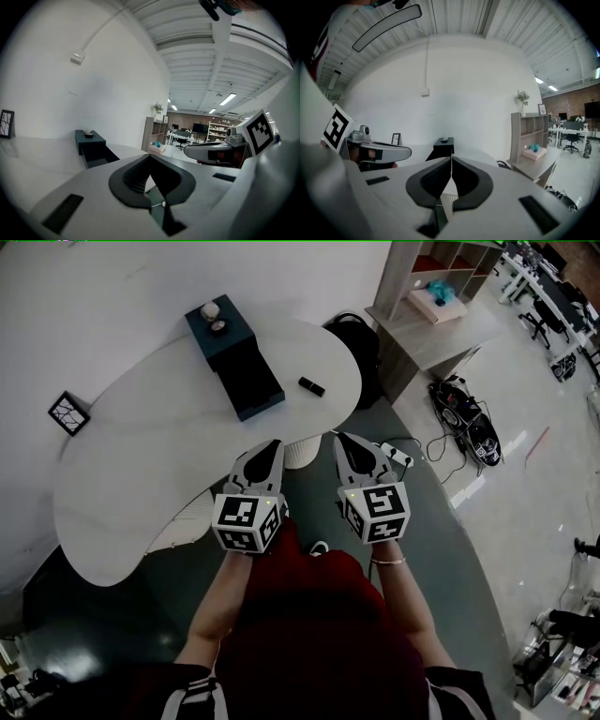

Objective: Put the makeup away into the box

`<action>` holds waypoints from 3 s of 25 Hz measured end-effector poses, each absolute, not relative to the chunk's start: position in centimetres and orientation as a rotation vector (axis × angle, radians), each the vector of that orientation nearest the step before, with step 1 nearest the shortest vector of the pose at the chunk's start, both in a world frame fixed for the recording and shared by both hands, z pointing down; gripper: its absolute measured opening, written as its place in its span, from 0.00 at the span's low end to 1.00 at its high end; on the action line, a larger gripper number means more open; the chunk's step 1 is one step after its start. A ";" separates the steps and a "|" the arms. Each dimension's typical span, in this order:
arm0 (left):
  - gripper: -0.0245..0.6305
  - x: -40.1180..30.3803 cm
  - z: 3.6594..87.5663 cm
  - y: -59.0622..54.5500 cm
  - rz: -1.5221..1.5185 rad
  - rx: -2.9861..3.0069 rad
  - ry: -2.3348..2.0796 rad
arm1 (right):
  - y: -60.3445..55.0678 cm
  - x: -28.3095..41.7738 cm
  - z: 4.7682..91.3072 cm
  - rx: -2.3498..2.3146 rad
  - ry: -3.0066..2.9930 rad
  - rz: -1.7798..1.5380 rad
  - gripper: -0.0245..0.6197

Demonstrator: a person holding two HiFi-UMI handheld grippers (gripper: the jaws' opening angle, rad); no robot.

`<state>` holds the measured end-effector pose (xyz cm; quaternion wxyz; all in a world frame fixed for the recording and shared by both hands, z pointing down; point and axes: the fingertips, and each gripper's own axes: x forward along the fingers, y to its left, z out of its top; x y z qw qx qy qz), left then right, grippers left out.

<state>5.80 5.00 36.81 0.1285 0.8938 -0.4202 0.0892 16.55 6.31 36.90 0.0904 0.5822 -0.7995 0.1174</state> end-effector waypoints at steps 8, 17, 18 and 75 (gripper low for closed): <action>0.07 5.8 37.9 -0.5 0.273 2.602 -1.153 | 1.2 16.5 38.8 1.724 -2.304 0.393 0.06; 0.07 5.3 39.3 -4.3 0.291 2.576 -1.100 | -2.0 15.6 41.3 1.638 -2.227 0.428 0.07; 0.07 5.2 39.5 -4.6 0.291 2.572 -1.095 | -2.2 15.5 41.6 1.630 -2.221 0.433 0.07; 0.07 0.7 42.7 -13.1 0.295 2.474 -1.105 | -12.1 15.6 52.6 1.024 -1.862 0.394 0.27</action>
